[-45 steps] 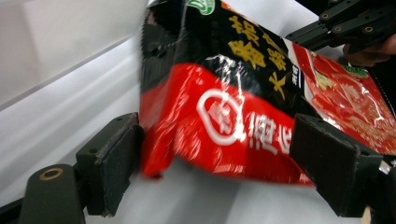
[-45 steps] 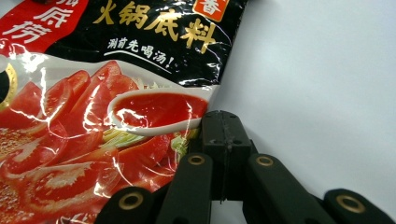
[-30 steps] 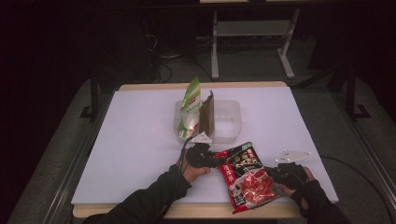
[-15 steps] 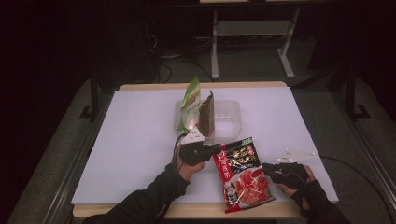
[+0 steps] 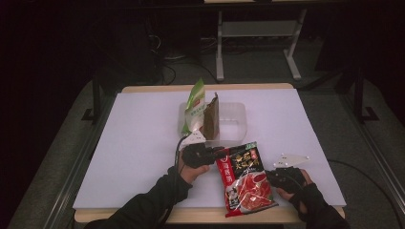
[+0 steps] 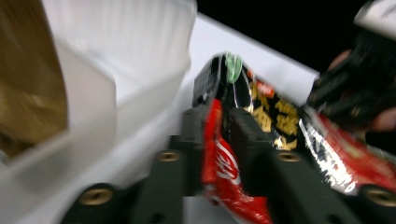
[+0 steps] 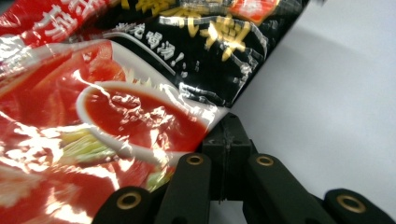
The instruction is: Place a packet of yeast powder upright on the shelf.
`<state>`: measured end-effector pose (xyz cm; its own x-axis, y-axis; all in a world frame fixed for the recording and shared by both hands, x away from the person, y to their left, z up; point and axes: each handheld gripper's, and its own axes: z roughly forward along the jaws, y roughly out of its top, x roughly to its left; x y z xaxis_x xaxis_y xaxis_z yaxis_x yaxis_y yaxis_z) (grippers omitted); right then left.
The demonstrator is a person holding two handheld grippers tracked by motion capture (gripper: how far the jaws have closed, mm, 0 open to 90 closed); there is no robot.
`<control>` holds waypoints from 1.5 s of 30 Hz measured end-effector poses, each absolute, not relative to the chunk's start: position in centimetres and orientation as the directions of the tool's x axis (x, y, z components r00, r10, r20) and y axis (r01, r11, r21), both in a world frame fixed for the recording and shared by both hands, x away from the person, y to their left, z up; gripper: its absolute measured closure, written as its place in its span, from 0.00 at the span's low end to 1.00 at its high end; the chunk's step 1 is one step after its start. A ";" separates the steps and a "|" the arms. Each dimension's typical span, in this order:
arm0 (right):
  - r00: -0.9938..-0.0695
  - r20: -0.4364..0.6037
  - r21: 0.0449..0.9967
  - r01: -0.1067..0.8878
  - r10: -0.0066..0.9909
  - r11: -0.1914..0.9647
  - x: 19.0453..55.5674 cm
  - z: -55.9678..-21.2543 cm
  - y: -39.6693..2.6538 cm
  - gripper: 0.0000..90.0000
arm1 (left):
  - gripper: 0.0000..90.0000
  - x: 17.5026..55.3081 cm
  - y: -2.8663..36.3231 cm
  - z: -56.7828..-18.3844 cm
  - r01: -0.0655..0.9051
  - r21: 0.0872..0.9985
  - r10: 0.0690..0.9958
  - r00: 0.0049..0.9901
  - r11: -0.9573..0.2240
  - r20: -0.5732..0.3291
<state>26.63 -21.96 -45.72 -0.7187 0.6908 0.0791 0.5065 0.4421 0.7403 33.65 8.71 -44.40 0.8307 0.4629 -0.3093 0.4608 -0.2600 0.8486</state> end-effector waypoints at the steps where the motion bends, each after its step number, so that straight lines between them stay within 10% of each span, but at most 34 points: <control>1: -0.720 0.079 0.740 0.506 0.689 0.443 26.7 -45.7 -21.9 1.00 | 0.74 33.7 8.6 -44.6 0.465 0.846 0.458 0.831 -0.260 -0.315; 12: -0.754 0.077 0.773 0.458 0.653 0.439 26.2 -45.3 -21.4 1.00 | 0.30 34.8 8.3 -45.9 0.535 0.766 0.517 0.796 -0.357 -0.315; 23: -0.758 0.091 0.770 0.464 0.646 0.437 26.3 -45.5 -21.5 0.98 | 0.27 34.4 8.6 -45.5 0.504 0.726 0.494 0.830 -0.467 -0.258; 26: -0.760 0.093 0.766 0.468 0.644 0.441 26.3 -45.7 -21.4 0.98 | 0.31 34.1 8.3 -45.7 0.495 0.740 0.490 0.833 -0.455 -0.257; 37: -0.767 0.073 0.753 0.462 0.638 0.469 26.3 -45.9 -20.9 0.97 | 0.91 34.1 8.9 -45.6 0.494 0.793 0.500 0.818 -0.356 -0.285; 45: -0.749 0.085 0.771 0.467 0.657 0.433 26.6 -45.7 -21.7 0.75 | 0.97 33.1 9.5 -43.8 0.425 0.857 0.472 0.843 -0.292 -0.257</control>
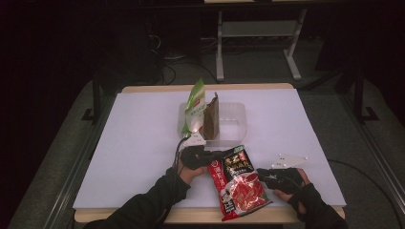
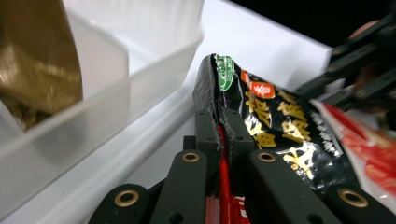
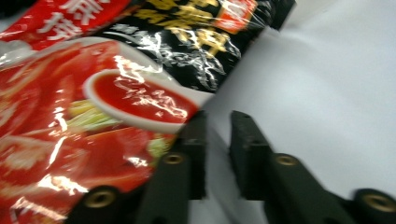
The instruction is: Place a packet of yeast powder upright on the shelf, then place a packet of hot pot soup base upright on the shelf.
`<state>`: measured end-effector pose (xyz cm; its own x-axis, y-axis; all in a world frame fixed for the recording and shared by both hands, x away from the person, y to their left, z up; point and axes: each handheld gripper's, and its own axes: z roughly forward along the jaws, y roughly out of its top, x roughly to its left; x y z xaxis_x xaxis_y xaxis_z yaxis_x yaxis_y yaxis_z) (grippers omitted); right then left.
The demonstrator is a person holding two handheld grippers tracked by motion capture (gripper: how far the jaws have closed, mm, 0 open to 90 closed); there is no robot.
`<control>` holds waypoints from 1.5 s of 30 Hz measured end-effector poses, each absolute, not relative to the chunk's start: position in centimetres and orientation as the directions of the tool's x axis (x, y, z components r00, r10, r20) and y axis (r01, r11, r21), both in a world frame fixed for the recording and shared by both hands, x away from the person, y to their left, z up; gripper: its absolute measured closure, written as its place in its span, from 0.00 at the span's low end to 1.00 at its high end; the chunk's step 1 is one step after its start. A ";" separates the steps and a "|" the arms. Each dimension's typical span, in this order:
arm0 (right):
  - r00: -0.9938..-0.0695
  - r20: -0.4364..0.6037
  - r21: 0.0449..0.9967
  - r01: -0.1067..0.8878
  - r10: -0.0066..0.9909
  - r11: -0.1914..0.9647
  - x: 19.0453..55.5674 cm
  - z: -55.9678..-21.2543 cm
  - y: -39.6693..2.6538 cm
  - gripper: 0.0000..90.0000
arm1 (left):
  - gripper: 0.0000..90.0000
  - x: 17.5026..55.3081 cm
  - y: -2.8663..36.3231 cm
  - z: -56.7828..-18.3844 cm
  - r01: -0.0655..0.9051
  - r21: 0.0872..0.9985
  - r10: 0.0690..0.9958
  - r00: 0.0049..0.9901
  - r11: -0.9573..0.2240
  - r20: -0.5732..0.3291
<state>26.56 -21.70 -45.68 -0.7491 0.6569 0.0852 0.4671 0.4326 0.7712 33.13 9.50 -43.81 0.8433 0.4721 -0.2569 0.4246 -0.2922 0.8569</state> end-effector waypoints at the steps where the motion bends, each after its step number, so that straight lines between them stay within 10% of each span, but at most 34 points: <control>1: -0.742 0.090 0.779 0.468 0.664 0.417 26.7 -45.6 -22.0 0.69 | 0.97 32.9 9.6 -43.4 0.410 0.866 0.469 0.848 -0.286 -0.246; 9: -0.649 0.092 0.816 0.484 0.755 0.316 27.4 -45.1 -24.4 0.45 | 0.97 31.2 10.3 -40.7 0.335 0.912 0.450 0.869 -0.235 -0.203; 45: -0.619 0.044 0.823 0.467 0.784 0.323 27.4 -45.0 -24.5 0.43 | 0.97 29.1 12.4 -35.1 0.177 0.975 0.481 0.872 -0.132 -0.093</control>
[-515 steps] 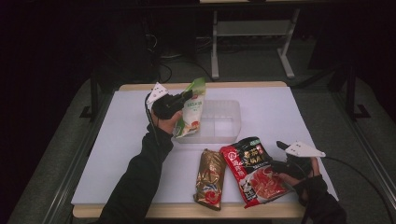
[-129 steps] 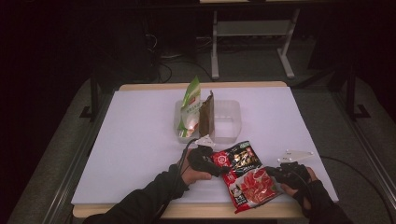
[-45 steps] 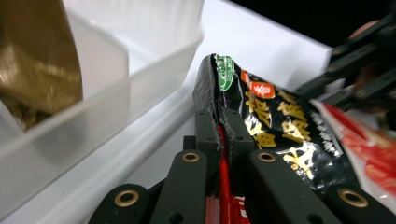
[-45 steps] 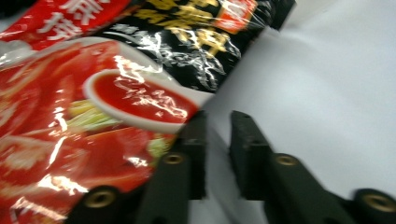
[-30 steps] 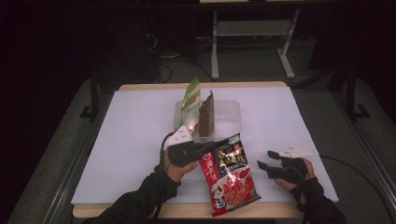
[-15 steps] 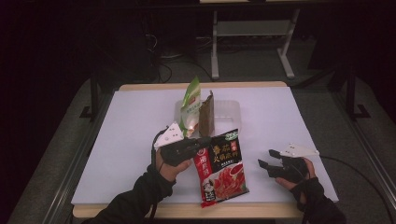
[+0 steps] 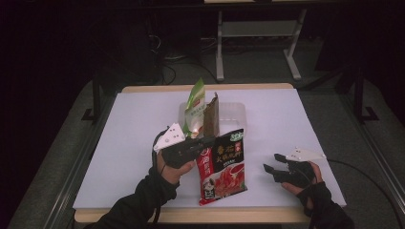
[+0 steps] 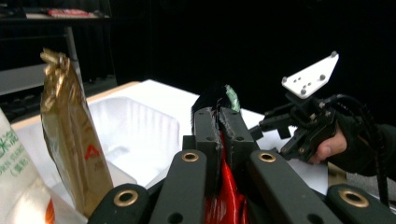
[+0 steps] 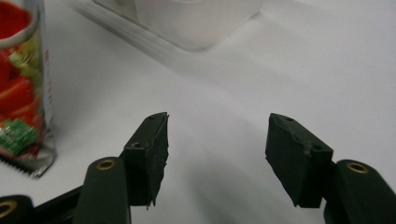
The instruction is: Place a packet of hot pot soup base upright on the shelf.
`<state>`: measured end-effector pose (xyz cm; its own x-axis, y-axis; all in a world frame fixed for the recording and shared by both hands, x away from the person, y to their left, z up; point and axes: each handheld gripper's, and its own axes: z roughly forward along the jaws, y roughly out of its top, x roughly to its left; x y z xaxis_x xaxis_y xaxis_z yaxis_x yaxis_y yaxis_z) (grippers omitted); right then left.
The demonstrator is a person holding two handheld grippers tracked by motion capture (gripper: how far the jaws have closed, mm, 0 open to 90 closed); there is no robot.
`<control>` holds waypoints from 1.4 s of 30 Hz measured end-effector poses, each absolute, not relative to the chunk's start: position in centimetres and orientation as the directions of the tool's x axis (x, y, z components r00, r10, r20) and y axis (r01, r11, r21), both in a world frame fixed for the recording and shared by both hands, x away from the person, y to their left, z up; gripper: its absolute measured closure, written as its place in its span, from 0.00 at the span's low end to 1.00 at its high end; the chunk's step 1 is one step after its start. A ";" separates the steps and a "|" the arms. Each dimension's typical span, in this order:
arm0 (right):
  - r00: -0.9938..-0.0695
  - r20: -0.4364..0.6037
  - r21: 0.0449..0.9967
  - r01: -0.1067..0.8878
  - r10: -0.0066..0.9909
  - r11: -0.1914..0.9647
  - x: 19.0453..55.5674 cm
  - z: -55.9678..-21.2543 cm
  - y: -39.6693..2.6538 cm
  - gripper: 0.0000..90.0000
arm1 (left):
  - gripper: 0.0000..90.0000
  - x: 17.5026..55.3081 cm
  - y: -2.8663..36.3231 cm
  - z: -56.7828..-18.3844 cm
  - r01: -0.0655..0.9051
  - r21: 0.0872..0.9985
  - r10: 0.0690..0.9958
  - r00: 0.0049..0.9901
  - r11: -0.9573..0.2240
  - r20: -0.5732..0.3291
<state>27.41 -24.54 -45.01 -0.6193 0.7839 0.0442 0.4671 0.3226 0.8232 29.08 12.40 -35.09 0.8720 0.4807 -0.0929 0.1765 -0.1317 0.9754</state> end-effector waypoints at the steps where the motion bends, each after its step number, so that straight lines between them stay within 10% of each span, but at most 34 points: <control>1: -0.617 0.047 0.825 0.468 0.786 0.318 27.4 -45.0 -24.6 0.43 | 0.97 29.0 12.4 -35.0 0.173 0.976 0.481 0.872 -0.129 -0.091; 42: -0.615 0.061 0.832 0.466 0.786 0.300 27.0 -44.9 -25.1 0.43 | 1.00 34.0 8.7 -26.4 0.053 0.998 0.617 0.786 -0.022 -0.029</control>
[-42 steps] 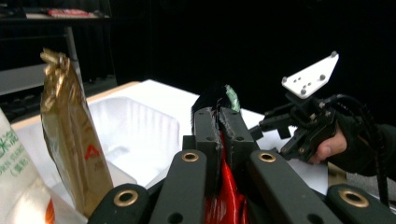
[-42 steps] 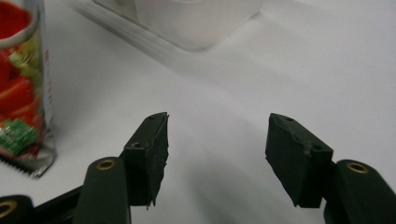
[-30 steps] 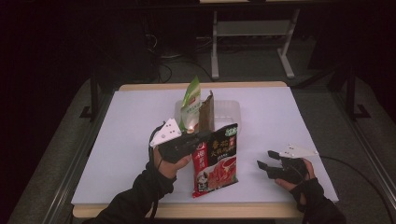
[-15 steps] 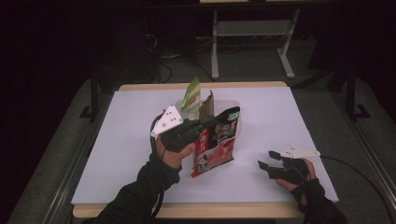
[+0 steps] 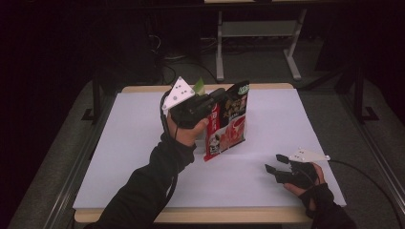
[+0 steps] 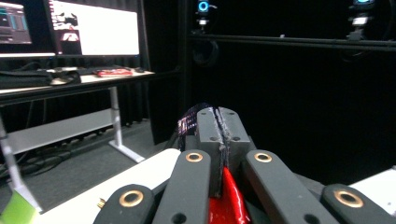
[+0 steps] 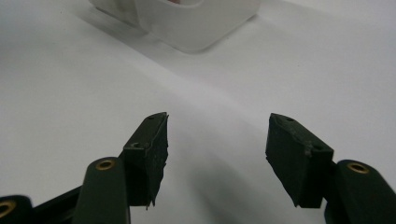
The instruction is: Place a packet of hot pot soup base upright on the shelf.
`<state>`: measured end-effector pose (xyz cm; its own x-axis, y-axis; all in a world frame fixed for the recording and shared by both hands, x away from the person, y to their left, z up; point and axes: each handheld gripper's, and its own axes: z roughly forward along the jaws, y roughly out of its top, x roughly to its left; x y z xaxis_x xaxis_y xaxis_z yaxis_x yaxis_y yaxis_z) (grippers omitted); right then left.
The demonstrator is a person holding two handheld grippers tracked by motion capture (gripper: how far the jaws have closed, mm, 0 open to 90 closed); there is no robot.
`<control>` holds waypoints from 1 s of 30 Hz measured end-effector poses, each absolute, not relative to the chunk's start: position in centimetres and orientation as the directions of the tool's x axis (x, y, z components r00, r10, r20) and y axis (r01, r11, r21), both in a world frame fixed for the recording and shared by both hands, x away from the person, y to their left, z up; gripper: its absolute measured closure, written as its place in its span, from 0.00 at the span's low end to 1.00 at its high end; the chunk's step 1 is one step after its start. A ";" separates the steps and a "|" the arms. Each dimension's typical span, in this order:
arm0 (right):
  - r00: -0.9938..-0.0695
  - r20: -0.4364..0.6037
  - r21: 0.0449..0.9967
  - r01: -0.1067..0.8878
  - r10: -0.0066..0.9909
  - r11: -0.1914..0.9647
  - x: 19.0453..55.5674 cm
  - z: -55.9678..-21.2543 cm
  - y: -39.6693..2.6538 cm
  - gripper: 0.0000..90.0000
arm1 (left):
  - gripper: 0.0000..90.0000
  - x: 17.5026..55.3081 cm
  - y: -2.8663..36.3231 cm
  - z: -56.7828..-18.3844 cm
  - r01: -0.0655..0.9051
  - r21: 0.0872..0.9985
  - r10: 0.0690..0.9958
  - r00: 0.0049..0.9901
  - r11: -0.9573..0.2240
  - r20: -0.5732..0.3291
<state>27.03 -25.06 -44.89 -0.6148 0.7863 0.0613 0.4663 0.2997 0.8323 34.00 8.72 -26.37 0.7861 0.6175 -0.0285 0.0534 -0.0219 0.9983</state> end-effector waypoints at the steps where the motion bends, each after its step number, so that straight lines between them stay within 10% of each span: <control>1: -0.614 0.062 0.833 0.466 0.787 0.298 27.0 -44.9 -25.1 0.43 | 1.00 34.4 8.6 -26.3 0.059 0.998 0.624 0.781 -0.023 -0.032; 30: -0.624 0.077 0.836 0.465 0.777 0.291 27.0 -45.0 -25.2 0.43 | 1.00 43.0 0.4 -30.0 0.112 0.991 0.820 0.572 -0.077 0.000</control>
<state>27.04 -25.18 -45.01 -0.6245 0.7772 0.0772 0.4652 0.2908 0.8361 42.99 0.40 -30.02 0.5719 0.8203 -0.0005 0.1119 -0.0774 0.9907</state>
